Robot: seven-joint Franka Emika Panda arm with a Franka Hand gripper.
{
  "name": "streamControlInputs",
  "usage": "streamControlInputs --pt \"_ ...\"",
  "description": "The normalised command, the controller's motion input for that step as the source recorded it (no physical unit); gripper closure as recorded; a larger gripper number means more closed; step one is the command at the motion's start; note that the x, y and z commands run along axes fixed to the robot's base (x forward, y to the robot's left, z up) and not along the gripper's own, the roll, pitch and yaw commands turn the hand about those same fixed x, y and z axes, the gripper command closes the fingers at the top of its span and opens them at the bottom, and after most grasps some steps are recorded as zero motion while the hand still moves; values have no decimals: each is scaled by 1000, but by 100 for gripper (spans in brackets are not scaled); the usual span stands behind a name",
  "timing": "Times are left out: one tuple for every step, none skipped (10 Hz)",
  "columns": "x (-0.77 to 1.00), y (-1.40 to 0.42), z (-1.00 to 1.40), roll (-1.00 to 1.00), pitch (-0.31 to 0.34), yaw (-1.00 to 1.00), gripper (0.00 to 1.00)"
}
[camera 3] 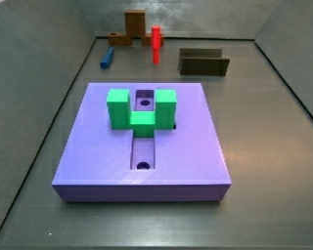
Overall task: Pick up the brown object. Move up. Move to above the board. Insert the brown object.
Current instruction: Pick up the brown object.
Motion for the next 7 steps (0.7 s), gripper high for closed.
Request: streamControlInputs --pt "0 20 0 0 0 0 0" --pt "0 126 -23 0 0 -60 0" --pt "3 174 -46 -30 0 -26 0" --pt "0 263 -43 -40 0 0 0" --pt "26 274 -83 -41 0 0 0" --pt "40 257 -94 -39 0 0 0" --pt "0 463 -94 -56 0 -26 0"
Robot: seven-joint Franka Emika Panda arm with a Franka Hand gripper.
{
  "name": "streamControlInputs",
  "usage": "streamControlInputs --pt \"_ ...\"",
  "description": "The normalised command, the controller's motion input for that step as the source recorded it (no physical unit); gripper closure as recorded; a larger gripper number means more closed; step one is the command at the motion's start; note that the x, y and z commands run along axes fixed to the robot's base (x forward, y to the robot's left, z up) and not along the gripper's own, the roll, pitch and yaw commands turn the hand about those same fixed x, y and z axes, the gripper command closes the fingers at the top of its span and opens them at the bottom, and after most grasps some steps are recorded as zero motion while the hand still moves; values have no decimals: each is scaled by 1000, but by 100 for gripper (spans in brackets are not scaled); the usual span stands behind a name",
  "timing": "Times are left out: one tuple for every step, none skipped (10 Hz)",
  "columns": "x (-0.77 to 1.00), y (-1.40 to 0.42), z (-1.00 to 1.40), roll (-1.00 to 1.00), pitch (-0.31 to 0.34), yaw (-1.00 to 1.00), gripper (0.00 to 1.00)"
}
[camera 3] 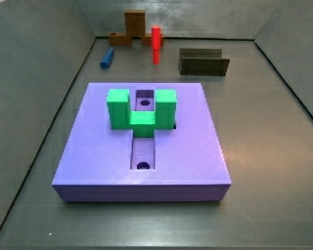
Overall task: Pick up the brown object. Move up. Move to above the board. Insert the brown object.
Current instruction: Pick up the brown object.
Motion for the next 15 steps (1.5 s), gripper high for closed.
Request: streamControlInputs --pt "0 631 -123 -49 0 -60 0" --pt "0 600 -211 0 0 -46 0" --pt "0 511 -303 21 0 -40 0" --pt "0 426 -386 71 0 -20 0" --pt "0 354 -460 110 -3 -9 0" --pt "-26 366 -474 106 -23 -11 0" --pt "-157 360 -329 10 -16 -43 0" --pt "-300 354 -246 0 -20 -109 0" --pt "-369 383 -197 -29 -24 -154 0" --pt "-323 271 -191 -44 -41 -154 0" --pt "-260 114 -180 -29 -54 -86 0" --pt "-209 80 -189 -7 -59 -74 0" --pt "-109 86 -171 0 -51 -43 0" --pt "-97 169 -171 0 -49 -23 0" --pt "-60 154 -169 -9 -47 0 0"
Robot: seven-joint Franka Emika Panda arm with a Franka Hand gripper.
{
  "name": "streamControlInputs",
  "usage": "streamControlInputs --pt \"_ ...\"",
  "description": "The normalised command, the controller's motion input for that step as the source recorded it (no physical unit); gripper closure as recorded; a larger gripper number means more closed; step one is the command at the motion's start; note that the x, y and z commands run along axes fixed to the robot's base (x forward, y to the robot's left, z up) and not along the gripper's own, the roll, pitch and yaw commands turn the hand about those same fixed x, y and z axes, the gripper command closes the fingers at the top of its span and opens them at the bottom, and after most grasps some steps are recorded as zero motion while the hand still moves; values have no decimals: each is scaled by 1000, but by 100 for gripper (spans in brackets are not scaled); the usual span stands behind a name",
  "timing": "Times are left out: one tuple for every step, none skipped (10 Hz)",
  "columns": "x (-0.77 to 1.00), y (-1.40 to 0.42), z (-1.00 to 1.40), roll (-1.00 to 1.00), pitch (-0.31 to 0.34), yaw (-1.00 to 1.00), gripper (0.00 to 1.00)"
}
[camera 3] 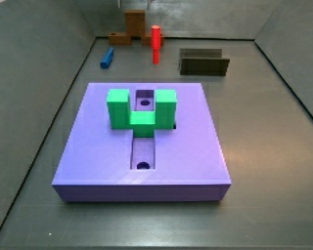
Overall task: Pick up the brown object. Move up. Move to above the board. Insert the brown object.
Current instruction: Pick up the brown object.
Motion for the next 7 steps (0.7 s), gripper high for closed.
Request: streamControlInputs --pt "0 166 -189 0 -36 0 0" --pt "0 111 -191 0 -19 0 0" --pt "34 0 -317 0 -44 0 0" --pt "20 0 -397 31 -56 0 0" --pt "0 0 -366 34 -44 0 0" --pt "0 31 -343 41 -36 0 0" --pt "0 14 -343 37 -34 0 0"
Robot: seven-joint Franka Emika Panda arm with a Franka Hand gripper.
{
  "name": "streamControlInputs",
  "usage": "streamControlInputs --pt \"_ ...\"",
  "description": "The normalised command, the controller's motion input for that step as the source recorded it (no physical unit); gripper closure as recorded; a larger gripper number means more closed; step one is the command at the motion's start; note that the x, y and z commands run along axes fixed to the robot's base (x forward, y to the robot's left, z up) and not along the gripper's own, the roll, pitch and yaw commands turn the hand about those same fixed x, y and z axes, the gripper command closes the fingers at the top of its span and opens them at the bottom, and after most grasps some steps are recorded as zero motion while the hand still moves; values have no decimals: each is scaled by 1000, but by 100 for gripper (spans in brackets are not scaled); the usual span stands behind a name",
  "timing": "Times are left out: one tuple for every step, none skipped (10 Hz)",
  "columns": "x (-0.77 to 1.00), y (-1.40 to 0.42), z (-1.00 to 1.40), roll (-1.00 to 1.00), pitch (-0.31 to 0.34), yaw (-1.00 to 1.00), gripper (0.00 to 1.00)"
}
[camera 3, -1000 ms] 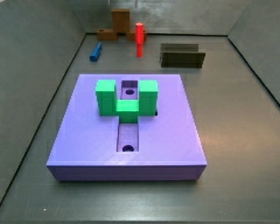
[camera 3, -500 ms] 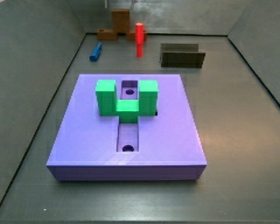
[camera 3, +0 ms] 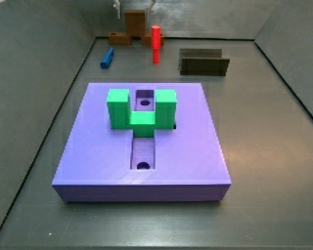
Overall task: Pick up the brown object. Move up. Move to above the board. Insert the brown object.
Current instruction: Pick up the brown object.
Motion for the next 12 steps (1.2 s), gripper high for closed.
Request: streamControlInputs --pt "0 43 -314 37 -27 0 0" --pt "0 80 -209 46 -7 0 0" --pt "0 57 -46 44 0 0 0" --pt "0 0 0 -6 0 0 0" --pt "0 0 0 0 0 0 0" --pt "0 0 0 0 0 0 100" --pt "0 0 0 0 0 0 100" --pt "0 0 0 0 0 0 100" --pt "0 0 0 0 0 0 100" --pt "0 0 0 0 0 0 100" --pt "0 0 0 0 0 0 100" --pt "0 0 0 0 0 0 100"
